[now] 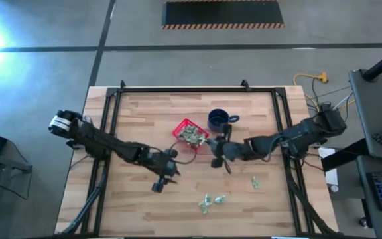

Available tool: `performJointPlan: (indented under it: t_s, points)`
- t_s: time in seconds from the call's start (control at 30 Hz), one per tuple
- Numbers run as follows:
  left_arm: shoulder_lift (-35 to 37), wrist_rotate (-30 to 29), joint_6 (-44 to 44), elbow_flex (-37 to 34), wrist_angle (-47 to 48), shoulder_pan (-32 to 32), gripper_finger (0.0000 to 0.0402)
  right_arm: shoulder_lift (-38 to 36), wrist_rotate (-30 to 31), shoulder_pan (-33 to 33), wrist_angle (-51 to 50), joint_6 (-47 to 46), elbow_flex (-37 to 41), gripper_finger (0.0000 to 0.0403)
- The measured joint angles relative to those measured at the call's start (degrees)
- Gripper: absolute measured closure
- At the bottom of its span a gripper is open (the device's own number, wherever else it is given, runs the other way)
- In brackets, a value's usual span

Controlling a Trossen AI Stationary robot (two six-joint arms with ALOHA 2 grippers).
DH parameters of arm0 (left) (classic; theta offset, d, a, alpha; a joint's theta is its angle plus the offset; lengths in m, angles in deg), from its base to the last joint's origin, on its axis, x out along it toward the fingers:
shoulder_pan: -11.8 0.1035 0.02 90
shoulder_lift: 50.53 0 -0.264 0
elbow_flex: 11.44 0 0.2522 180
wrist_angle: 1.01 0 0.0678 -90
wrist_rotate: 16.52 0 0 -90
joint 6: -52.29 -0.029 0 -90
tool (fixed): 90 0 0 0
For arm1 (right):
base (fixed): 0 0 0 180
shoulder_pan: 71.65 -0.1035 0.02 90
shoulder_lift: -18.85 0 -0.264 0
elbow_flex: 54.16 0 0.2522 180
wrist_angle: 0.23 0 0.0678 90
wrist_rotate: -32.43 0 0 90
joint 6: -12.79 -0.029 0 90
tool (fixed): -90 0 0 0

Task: Pick and place items into bin
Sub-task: Put the stevia packet into the bin

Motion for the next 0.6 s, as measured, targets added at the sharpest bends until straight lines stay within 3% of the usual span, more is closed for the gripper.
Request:
performJointPlan:
  t_s: [0.27,0.6]
  points:
    - [-3.5,1.5,0.0,0.4,-3.3,-3.7,0.0248,7.8,-2.5,7.8,2.1,-0.6,-1.5,0.0394]
    - [-3.4,1.4,0.0,0.4,-3.5,-4.2,0.0248,15.0,-2.7,8.6,2.0,3.3,-6.9,0.0384]
